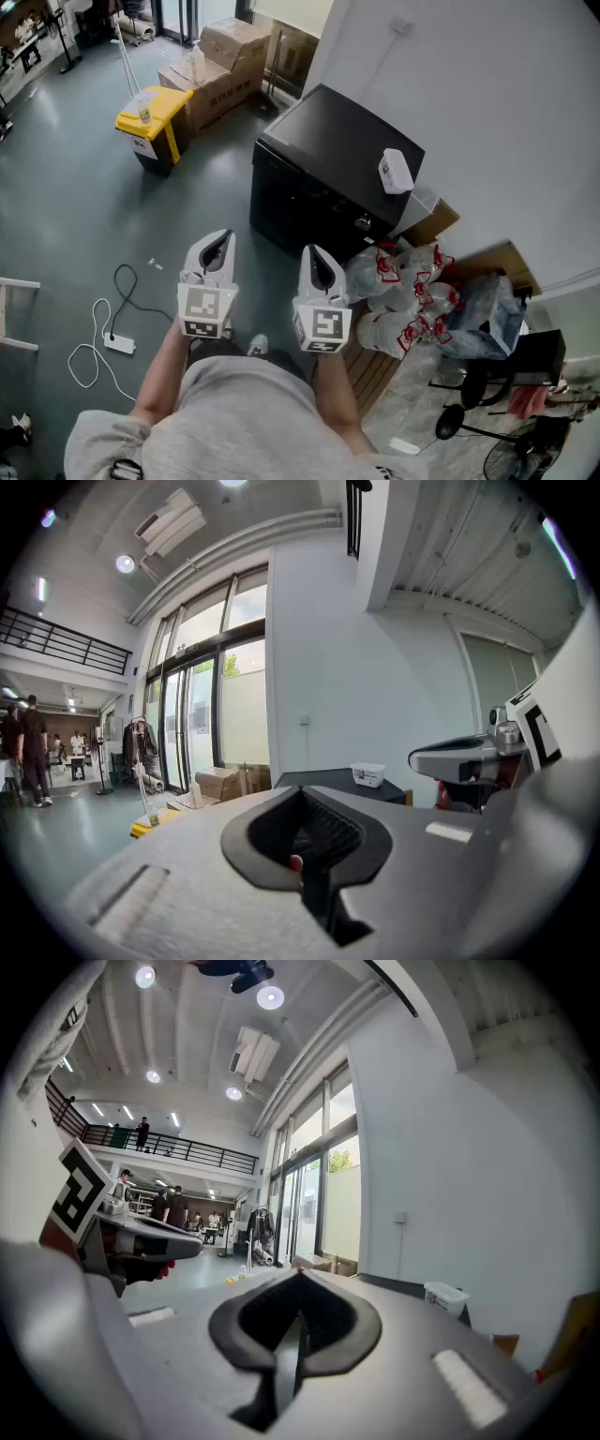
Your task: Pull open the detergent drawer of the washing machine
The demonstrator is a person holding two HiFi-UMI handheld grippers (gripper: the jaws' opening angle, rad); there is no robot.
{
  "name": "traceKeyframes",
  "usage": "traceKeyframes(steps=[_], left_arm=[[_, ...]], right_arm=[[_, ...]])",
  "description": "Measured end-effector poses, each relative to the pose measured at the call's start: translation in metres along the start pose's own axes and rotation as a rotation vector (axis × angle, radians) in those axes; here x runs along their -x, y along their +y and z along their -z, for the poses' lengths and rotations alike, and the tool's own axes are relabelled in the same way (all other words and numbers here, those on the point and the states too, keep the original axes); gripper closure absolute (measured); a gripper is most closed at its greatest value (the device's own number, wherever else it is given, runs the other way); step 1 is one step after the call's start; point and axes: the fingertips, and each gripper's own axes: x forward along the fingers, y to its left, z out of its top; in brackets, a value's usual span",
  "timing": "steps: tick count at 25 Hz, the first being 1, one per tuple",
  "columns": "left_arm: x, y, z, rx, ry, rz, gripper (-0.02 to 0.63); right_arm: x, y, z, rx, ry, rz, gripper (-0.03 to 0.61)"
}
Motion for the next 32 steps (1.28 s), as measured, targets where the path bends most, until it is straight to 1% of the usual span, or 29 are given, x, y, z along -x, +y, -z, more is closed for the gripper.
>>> traceKeyframes(steps=[5,20,26,32], left_arm=[[0.001,-0.005,-0.003,-0.004,-0.006,-0.006,0.604],[0.017,-0.013,-0.005,-0.024,-0.008,-0.065,0.604],[0.013,-0.013,-0.008,-0.037,-0.005,-0.063,0.604],[-0.001,0.003,-0.014,-0.055,-0.001,-0.042,0.604]], right_arm=[[0.004,-0.006,0.001,0.015,-0.004,0.014,0.575],[0.012,-0.004,0.000,0.025,-0.024,-0.049,0.575],[0.005,-0.007,-0.001,0.015,-0.022,-0.056,0.575],[-0.009,-0.005,0.002,-0.010,-0.010,-0.027,0.575]])
